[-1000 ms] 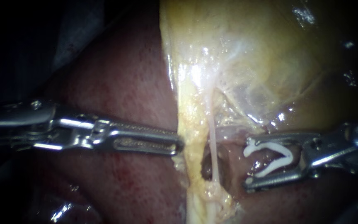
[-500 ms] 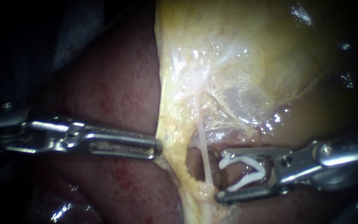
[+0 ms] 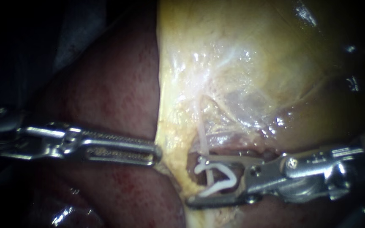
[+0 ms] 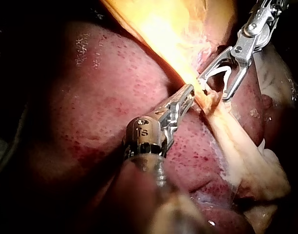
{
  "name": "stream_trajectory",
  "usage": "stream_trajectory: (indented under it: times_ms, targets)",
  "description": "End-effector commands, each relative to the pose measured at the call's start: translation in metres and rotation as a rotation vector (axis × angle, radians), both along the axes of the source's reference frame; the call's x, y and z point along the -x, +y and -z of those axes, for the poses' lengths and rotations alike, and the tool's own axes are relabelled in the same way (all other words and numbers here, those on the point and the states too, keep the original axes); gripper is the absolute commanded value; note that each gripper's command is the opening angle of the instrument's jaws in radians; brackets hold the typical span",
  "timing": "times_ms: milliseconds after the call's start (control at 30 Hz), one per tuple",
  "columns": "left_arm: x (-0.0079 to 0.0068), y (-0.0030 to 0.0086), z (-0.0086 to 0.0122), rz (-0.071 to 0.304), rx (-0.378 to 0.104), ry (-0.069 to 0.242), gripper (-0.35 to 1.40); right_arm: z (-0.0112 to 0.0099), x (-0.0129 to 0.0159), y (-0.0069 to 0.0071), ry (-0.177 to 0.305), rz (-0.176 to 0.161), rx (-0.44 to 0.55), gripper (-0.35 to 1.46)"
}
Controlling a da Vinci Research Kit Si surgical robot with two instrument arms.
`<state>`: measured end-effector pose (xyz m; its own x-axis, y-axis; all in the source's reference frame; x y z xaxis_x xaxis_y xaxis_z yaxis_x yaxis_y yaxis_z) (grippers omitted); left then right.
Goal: Clipping first clip left tube
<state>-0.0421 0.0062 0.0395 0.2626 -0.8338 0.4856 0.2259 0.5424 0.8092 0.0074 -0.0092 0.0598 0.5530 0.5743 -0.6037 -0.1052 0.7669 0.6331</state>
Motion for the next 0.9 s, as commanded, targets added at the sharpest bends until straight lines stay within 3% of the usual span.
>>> stream_trajectory:
  times_ms: [33,400,600,900]
  targets:
    - [0.0,0.0,0.0001,0.0,0.0,0.0,-0.35,-0.0003,0.0001,0.0,-0.001,0.0,0.002,0.57]
    - [0.0002,-0.0003,0.0006,0.002,0.0,-0.002,-0.35,-0.0027,-0.0008,-0.0009,0.005,0.025,-0.003,0.57]
    - [0.0002,-0.0003,0.0006,0.002,0.0,-0.002,-0.35,-0.0025,-0.0022,-0.0014,0.011,0.05,-0.017,0.56]
    - [0.0003,-0.0002,0.0006,0.002,0.0,-0.002,-0.35,-0.0022,-0.0033,-0.0026,0.009,0.052,-0.024,0.53]
